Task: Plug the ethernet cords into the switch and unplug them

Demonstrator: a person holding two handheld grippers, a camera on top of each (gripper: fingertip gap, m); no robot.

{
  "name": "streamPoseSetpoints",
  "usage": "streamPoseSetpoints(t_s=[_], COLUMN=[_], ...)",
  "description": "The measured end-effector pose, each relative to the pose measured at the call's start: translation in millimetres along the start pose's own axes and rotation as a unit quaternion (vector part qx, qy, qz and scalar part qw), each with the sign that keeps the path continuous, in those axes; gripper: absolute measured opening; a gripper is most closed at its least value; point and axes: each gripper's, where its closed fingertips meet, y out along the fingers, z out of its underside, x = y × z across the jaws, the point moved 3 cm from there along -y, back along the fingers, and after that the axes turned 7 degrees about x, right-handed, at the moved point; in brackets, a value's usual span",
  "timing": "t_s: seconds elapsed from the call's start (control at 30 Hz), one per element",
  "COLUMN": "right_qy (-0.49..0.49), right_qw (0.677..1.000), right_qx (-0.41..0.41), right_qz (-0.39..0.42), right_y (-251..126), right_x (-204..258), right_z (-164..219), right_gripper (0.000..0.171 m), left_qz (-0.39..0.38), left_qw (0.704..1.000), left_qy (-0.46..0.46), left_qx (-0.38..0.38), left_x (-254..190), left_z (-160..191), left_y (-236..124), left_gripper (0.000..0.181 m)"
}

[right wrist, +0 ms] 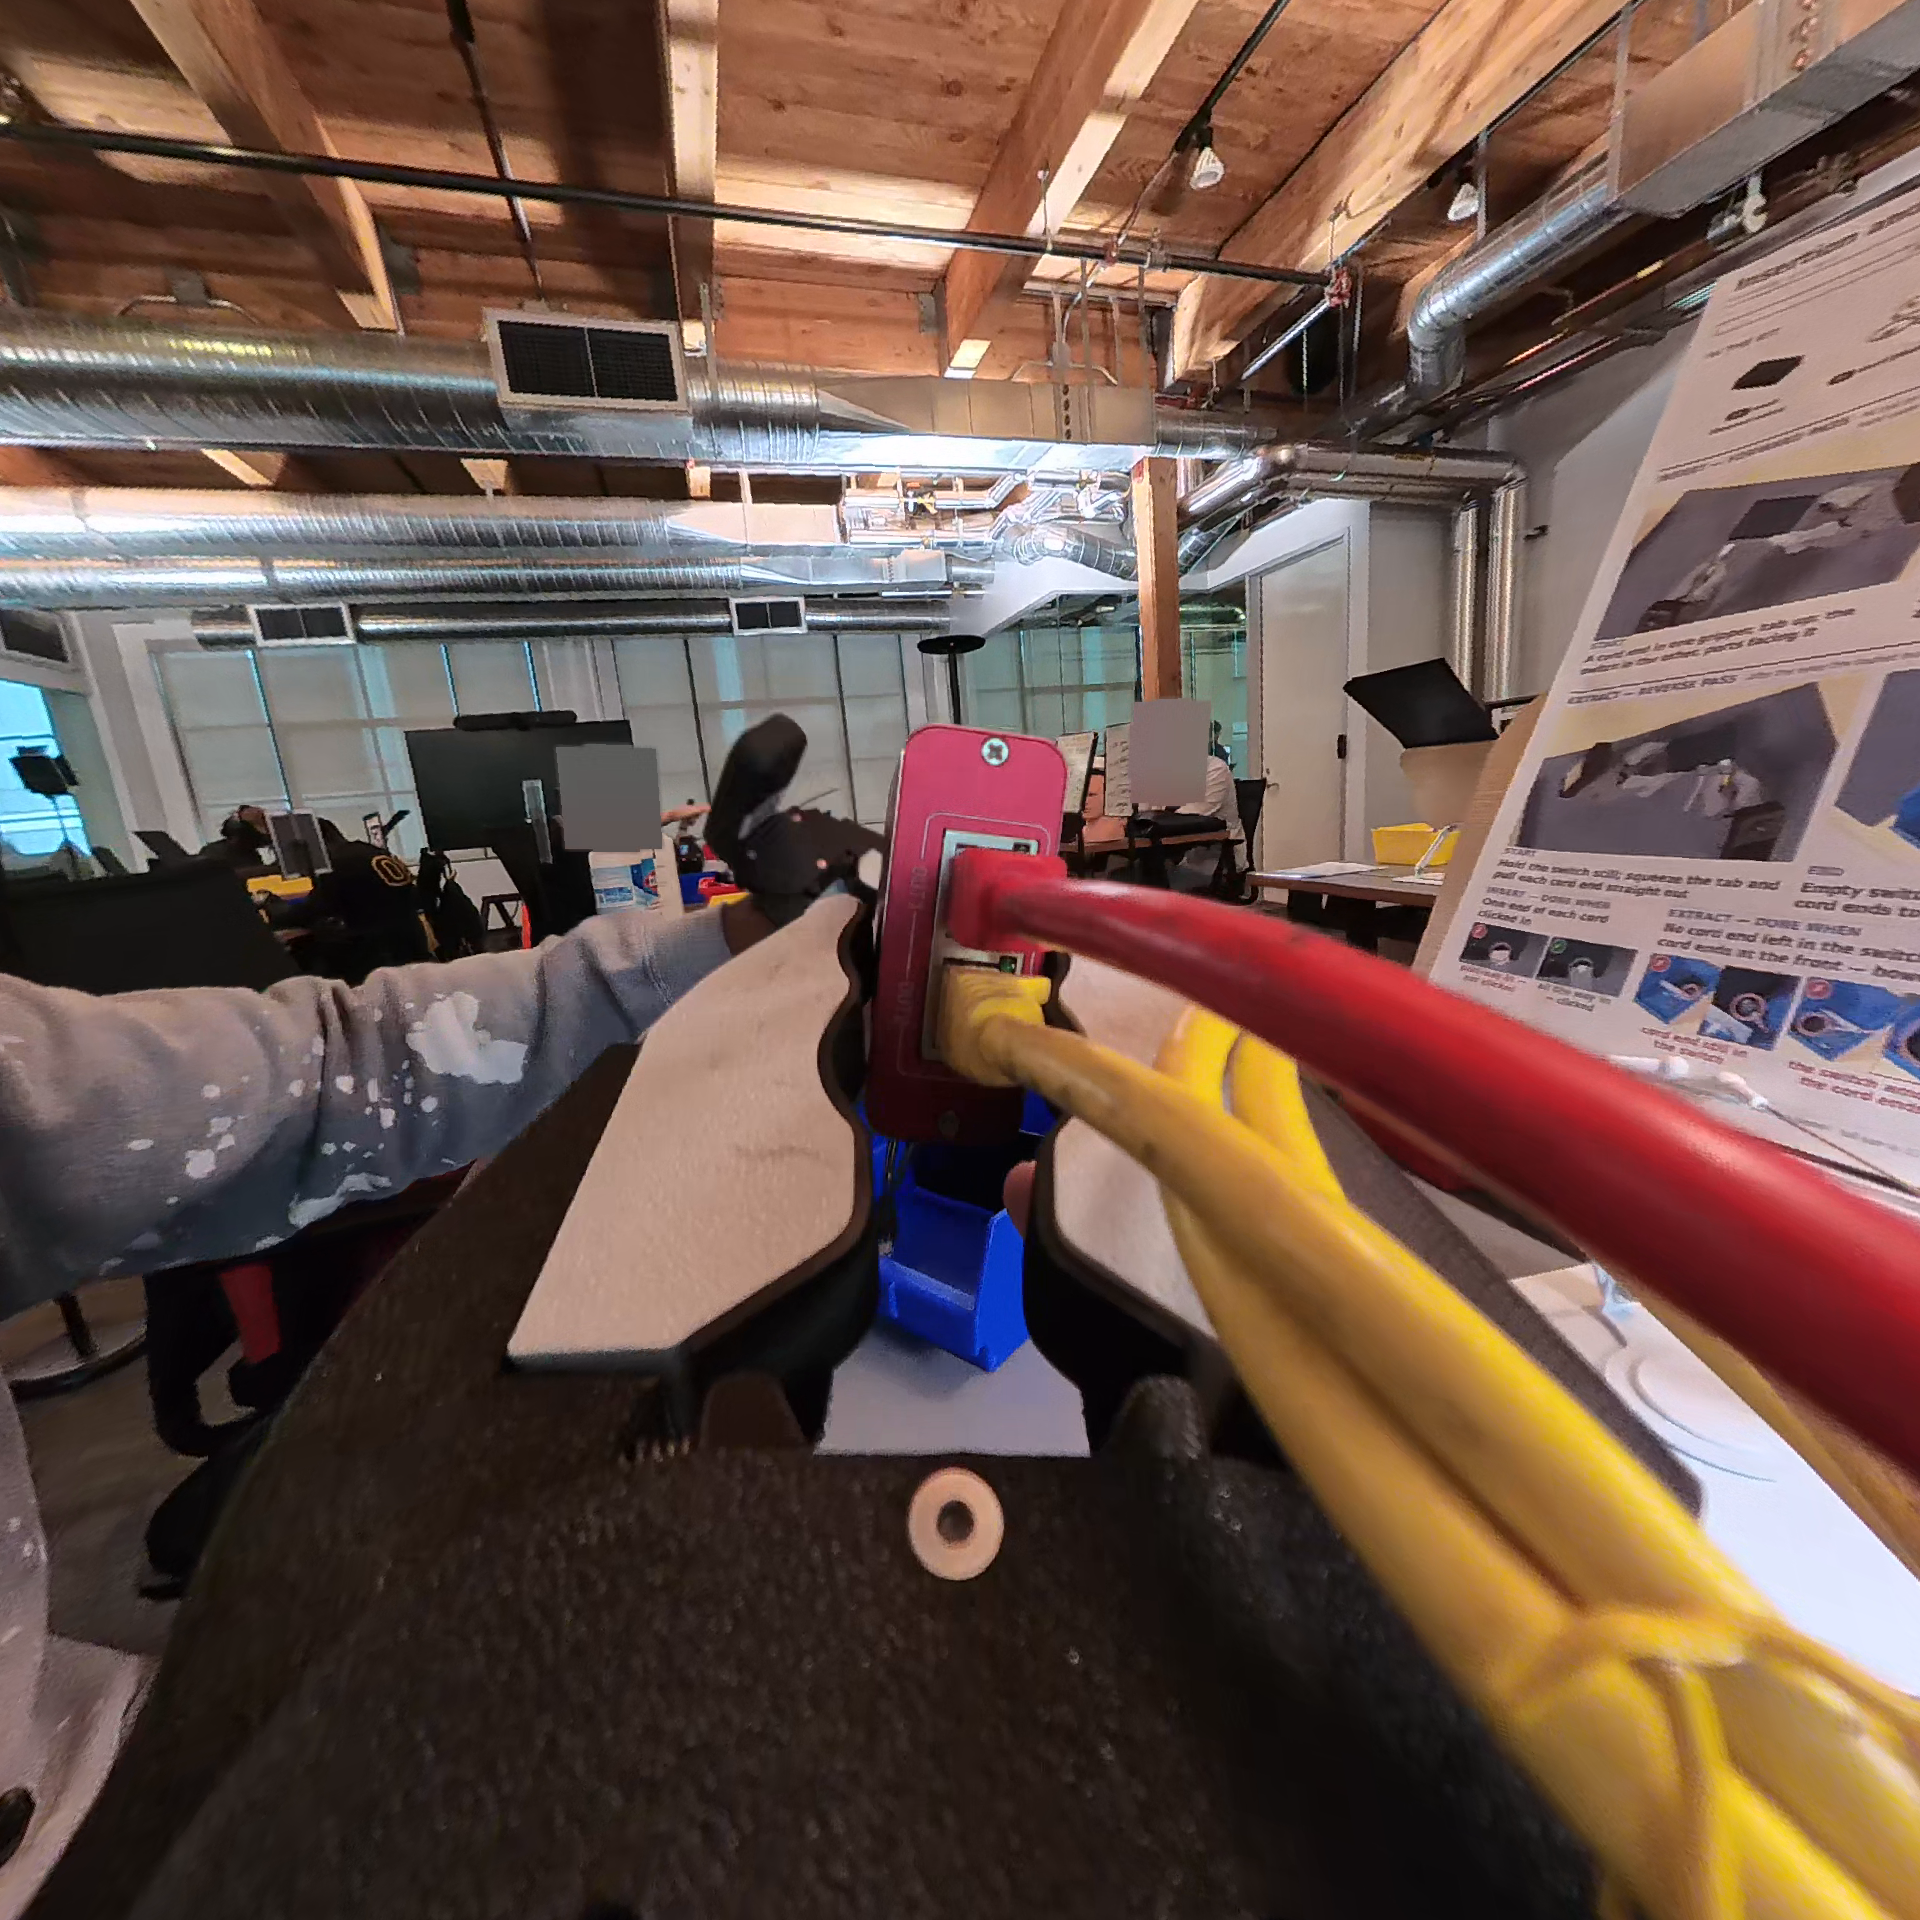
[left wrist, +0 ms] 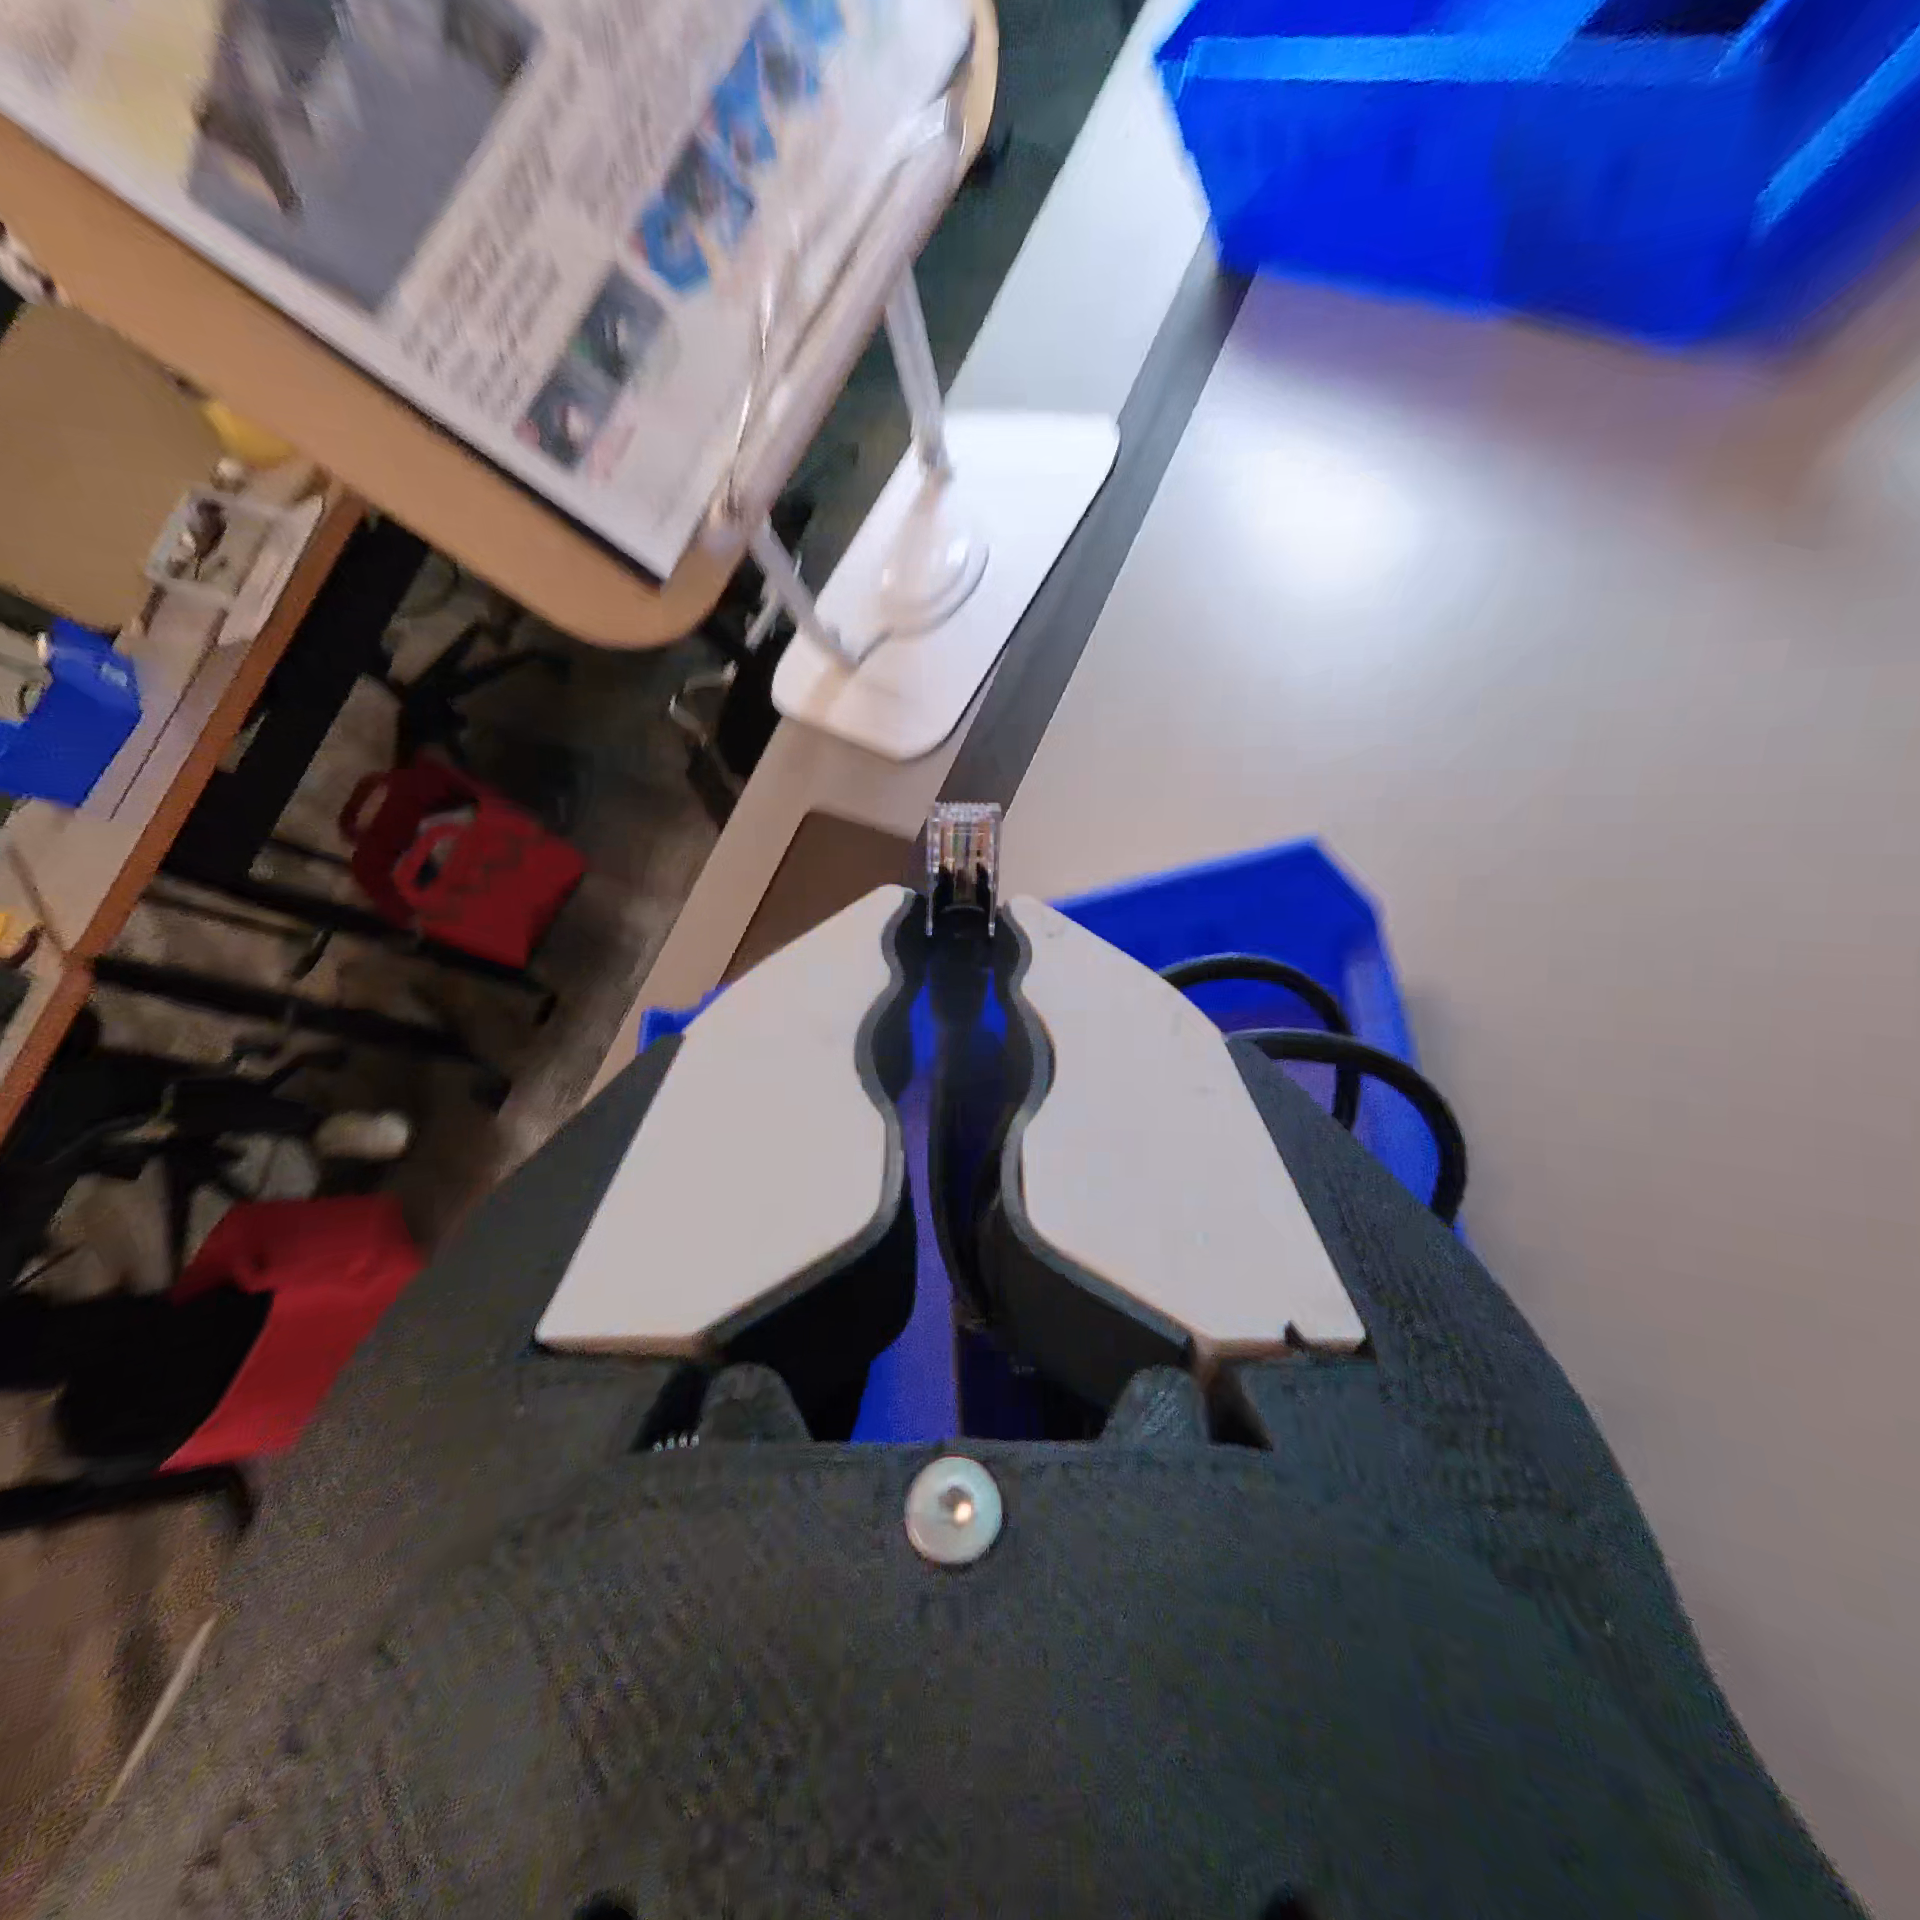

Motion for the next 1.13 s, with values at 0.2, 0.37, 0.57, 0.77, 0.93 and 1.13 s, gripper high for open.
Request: streamPoseSetpoints(t_s=[0.2,0.37,0.57,0.77,0.93,1.13], right_qy=[-0.019,-0.062,-0.069,-0.002,0.054,0.081], right_qw=[0.999,0.991,0.957,0.911,0.884,0.865], right_qx=[0.025,0.068,0.138,0.176,0.191,0.215], right_qz=[-0.032,-0.099,-0.245,-0.372,-0.423,-0.446], right_y=[8.9,14.5,13.2,7.1,5.6,6.2], right_x=[12.7,36.0,75.3,96.3,96.1,97.8], right_z=[8.5,20.0,44.0,65.4,82.6,100.9], right_gripper=[0.029,0.029,0.028,0.027,0.027,0.027], left_qz=[0.105,0.315,0.564,0.688,0.718,0.741], left_qw=[0.981,0.915,0.761,0.624,0.577,0.554], left_qy=[-0.034,-0.058,-0.108,-0.188,-0.247,-0.276], left_qx=[-0.160,-0.244,-0.302,-0.320,-0.301,-0.261], left_x=[-44.8,-119.5,-228.3,-275.1,-287.4,-295.2], left_z=[-64.0,-104.8,-122.9,-130.6,-126.0,-117.9], left_y=[-29.9,-29.1,-9.0,2.2,9.4,13.9], left_gripper=[0.013,0.012,0.012,0.013,0.013,0.013])
